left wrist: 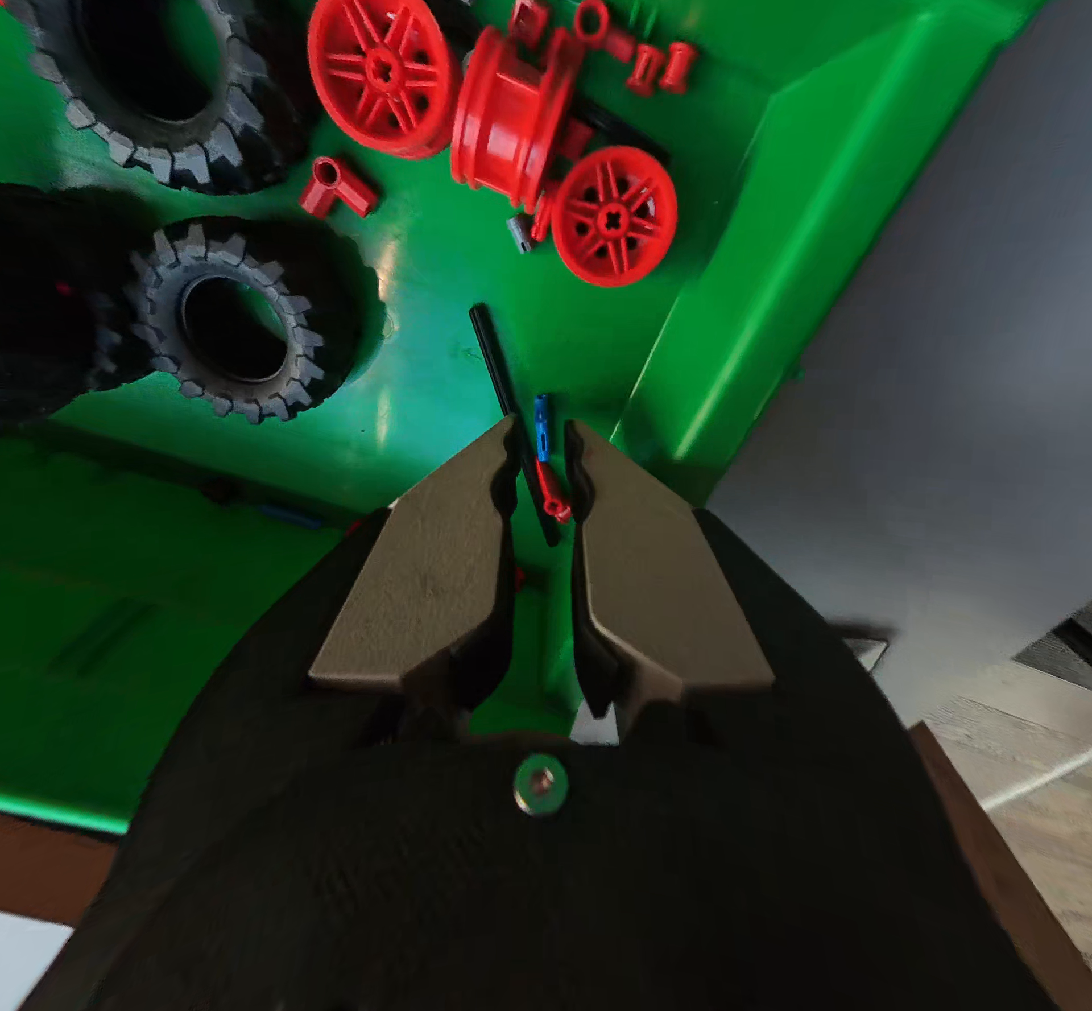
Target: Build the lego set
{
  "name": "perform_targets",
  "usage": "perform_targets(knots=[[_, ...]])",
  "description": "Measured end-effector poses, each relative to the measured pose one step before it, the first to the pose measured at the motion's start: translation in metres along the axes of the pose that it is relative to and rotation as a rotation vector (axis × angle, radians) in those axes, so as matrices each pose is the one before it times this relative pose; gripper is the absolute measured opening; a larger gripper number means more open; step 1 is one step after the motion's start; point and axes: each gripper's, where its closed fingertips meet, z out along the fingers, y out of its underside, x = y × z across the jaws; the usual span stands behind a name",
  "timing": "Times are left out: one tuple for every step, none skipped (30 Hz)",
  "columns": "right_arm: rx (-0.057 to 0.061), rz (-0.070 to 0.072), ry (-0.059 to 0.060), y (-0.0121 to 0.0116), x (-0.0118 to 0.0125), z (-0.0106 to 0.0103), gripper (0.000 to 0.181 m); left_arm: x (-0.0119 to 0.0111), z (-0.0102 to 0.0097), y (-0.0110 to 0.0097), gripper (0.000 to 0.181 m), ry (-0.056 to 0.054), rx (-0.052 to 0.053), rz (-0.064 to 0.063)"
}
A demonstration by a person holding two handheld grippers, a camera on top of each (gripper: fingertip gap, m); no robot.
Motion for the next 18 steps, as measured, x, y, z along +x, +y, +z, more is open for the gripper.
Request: perform_targets(knots=[[0.0075, 0.0046, -0.0049, -0.00091, -0.00012, -0.00050, 0.050, 0.00083, 0.00276, 0.00144, 0.009, 0.0116, -0.0223, -0.0132], [0.0064, 0.0036, -0.0036, -0.00087, -0.00014, -0.00051, 0.050, 0.00014, 0.00211, 0.00059, 0.008, 0.0029, -0.0163, -0.0039], [0.0037, 0.0023, -0.0024, -0.00047, 0.00000, -0.00040, 0.050, 0.00036, 0.00120, 0.00017, 0.007, 0.0001, -0.0113, 0.0042], [0.0032, 0.0007, -0.0033, -0.00033, -0.00040, -0.00026, 0.050, -0.00005, 0.00061, 0.00006, 0.006, -0.0006, -0.0083, 0.0041], [0.0050, -0.0011, -0.0044, -0.00073, -0.00081, -0.00034, 0.050, -0.00015, 0.00057, 0.00014, 0.005, 0.0028, -0.0077, -0.0007], [0.0057, -0.0025, -0.0030, -0.00079, -0.00080, -0.00040, 0.050, 0.00022, 0.00000, -0.00126, 0.004, 0.0054, 0.0013, -0.0037], [0.0034, -0.0031, -0.0026, -0.00044, -0.00080, -0.00026, 0.049, 0.00011, 0.00001, -0.00032, 0.004, 0.0028, -0.0026, 0.0014], [0.0024, -0.0019, -0.0041, -0.00033, -0.00092, -0.00026, 0.049, -0.00022, 0.00005, -0.00012, 0.003, 0.0000, -0.0021, 0.0022], [0.0040, -0.0001, -0.0055, -0.00052, -0.00108, -0.00029, 0.048, -0.00025, -0.00005, -0.00033, 0.003, 0.0012, -0.0006, 0.0018], [0.0042, 0.0008, -0.0044, -0.00054, -0.00072, -0.00038, 0.047, -0.00069, 0.00009, -0.00038, 0.002, -0.0016, 0.0013, 0.0024], [0.0041, 0.0020, -0.0033, -0.00053, -0.00044, -0.00041, 0.047, -0.00115, -0.00001, -0.00099, 0.002, -0.0026, 0.0040, 0.0007], [0.0050, 0.0026, -0.0044, -0.00063, -0.00056, -0.00053, 0.047, -0.00203, 0.00011, -0.00204, 0.002, -0.0092, 0.0103, 0.0019], [0.0045, 0.0025, -0.0046, -0.00060, -0.00043, -0.00040, 0.046, -0.00171, 0.00009, -0.00163, 0.002, -0.0072, 0.0082, 0.0004], [0.0035, 0.0026, -0.0031, -0.00038, -0.00027, -0.00037, 0.046, -0.00116, -0.00009, -0.00055, 0.002, -0.0020, 0.0022, -0.0079], [0.0038, 0.0023, -0.0033, -0.00047, -0.00040, -0.00062, 0.046, -0.00177, -0.00079, 0.00069, 0.002, -0.0067, -0.0036, -0.0090], [0.0048, 0.0016, -0.0028, -0.00061, -0.00029, -0.00055, 0.046, -0.00309, -0.00347, 0.00063, 0.002, -0.0174, 0.0014, -0.0068], [0.0035, 0.0018, -0.0023, -0.00045, -0.00025, -0.00055, 0.046, -0.00262, -0.00735, -0.00012, 0.002, -0.0165, 0.0105, -0.0106], [0.0030, 0.0010, -0.0021, -0.00037, -0.00027, -0.00062, 0.046, -0.00299, -0.01191, -0.00096, 0.002, -0.0234, 0.0225, -0.0156]])
